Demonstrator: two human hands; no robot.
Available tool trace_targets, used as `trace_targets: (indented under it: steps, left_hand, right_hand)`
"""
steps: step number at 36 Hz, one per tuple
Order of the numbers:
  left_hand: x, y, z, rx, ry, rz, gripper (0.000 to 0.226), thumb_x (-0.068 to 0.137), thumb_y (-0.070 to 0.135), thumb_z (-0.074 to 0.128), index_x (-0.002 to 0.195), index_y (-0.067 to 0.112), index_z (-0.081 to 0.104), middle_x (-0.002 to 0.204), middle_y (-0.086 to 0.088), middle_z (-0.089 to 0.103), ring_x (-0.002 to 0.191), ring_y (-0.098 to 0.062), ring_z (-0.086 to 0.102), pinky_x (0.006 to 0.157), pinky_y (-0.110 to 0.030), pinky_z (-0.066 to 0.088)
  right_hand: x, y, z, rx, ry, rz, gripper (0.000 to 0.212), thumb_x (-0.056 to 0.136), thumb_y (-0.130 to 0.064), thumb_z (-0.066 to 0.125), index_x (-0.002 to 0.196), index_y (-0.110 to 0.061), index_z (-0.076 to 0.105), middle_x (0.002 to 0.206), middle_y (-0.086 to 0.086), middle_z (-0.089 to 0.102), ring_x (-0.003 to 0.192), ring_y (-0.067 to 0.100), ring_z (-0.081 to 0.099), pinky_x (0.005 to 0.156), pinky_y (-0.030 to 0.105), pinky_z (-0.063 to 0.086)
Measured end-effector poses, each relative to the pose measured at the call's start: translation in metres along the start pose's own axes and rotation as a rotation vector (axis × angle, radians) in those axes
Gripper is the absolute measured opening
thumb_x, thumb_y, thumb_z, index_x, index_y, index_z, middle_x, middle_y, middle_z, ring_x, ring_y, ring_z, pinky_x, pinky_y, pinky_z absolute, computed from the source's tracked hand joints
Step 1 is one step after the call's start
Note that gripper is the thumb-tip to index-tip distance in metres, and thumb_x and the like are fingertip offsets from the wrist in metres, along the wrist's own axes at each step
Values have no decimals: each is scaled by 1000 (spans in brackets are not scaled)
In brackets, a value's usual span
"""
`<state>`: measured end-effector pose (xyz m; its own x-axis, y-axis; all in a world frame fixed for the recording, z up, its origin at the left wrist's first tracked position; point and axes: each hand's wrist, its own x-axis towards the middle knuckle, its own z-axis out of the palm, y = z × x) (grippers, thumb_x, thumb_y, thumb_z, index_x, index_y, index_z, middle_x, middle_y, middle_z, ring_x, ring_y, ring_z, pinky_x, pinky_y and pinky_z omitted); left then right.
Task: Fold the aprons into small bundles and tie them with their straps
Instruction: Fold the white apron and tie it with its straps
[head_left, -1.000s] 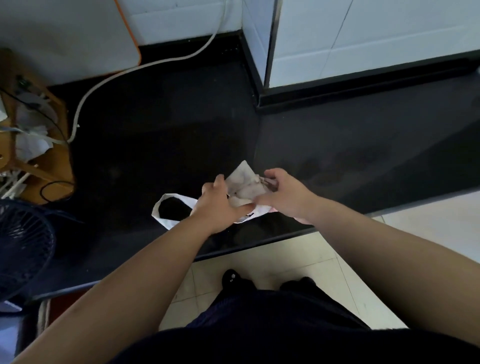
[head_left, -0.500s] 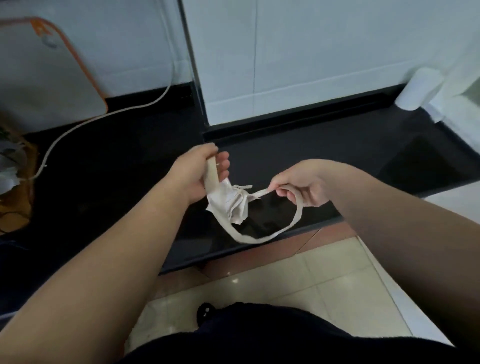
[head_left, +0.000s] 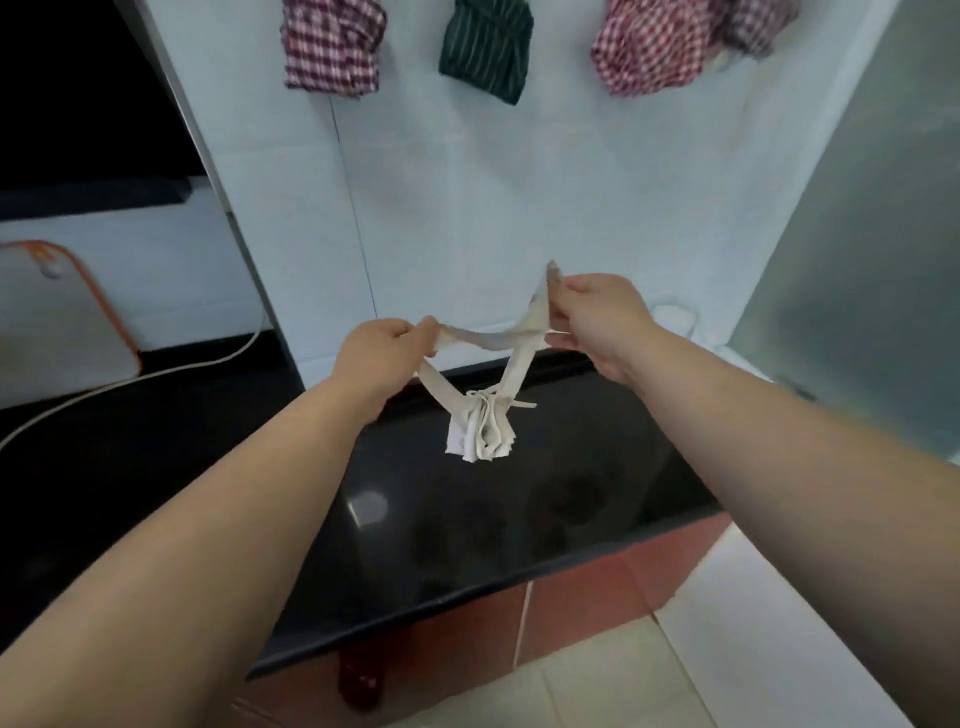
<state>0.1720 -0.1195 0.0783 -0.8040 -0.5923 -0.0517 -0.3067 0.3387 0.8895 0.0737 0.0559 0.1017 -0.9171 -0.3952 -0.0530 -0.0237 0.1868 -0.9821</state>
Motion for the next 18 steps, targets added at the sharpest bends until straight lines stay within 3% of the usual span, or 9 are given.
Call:
trace_targets:
  steps: [3, 5, 8, 11, 14, 16, 18]
  left_hand:
    - [6, 36, 7, -332, -139, -107, 23, 95, 19, 46, 81, 7, 60, 76, -4, 56, 68, -17, 53, 81, -35, 52]
    - [10, 53, 8, -491, -261, -112, 24, 91, 2, 41, 80, 6, 62, 80, -7, 60, 74, -20, 57, 77, -33, 52]
    - [21, 72, 10, -339, -305, 6, 23, 85, -11, 48, 88, 5, 64, 92, -10, 60, 84, -20, 58, 77, -29, 53]
    - [32, 99, 13, -189, -196, 121, 11, 86, 14, 70, 94, 9, 65, 99, -4, 64, 94, -18, 61, 82, -30, 53]
    - [47, 131, 15, -183, -40, 149, 31, 91, 40, 62, 72, 16, 64, 88, 0, 61, 88, -19, 57, 89, -36, 51]
    - [57, 155, 12, -329, -67, 149, 32, 95, 35, 57, 70, 16, 60, 84, -1, 58, 84, -19, 58, 89, -37, 49]
    - [61, 175, 5, -548, -175, 153, 26, 98, 25, 52, 75, 14, 54, 70, 0, 53, 62, -14, 58, 76, -34, 51]
  right_hand:
    - [13, -24, -19, -24, 55, -53, 23, 94, -22, 55, 79, -6, 61, 77, 11, 55, 69, 19, 53, 60, 23, 50]
    - [21, -34, -31, -47, 113, -78, 13, 89, -14, 54, 78, -9, 59, 74, 12, 49, 66, 21, 47, 59, 27, 44]
    - [30, -54, -47, -83, 209, -116, 16, 88, -13, 52, 72, -11, 52, 68, 9, 42, 65, 21, 37, 64, 35, 33]
    - [43, -77, -61, -145, 279, -168, 22, 91, -12, 48, 69, -10, 44, 68, 6, 41, 62, 20, 35, 61, 30, 33]
    - [54, -98, -69, -91, 290, -193, 26, 97, -24, 47, 73, -13, 45, 75, 3, 44, 67, 19, 39, 62, 28, 33]
    - [60, -114, -70, 83, 243, -166, 24, 99, -30, 45, 82, -13, 49, 86, 7, 54, 77, 21, 47, 73, 33, 40]
    - [64, -127, -70, 270, 140, -169, 19, 101, -25, 43, 88, -14, 49, 78, 9, 57, 69, 21, 50, 74, 37, 48]
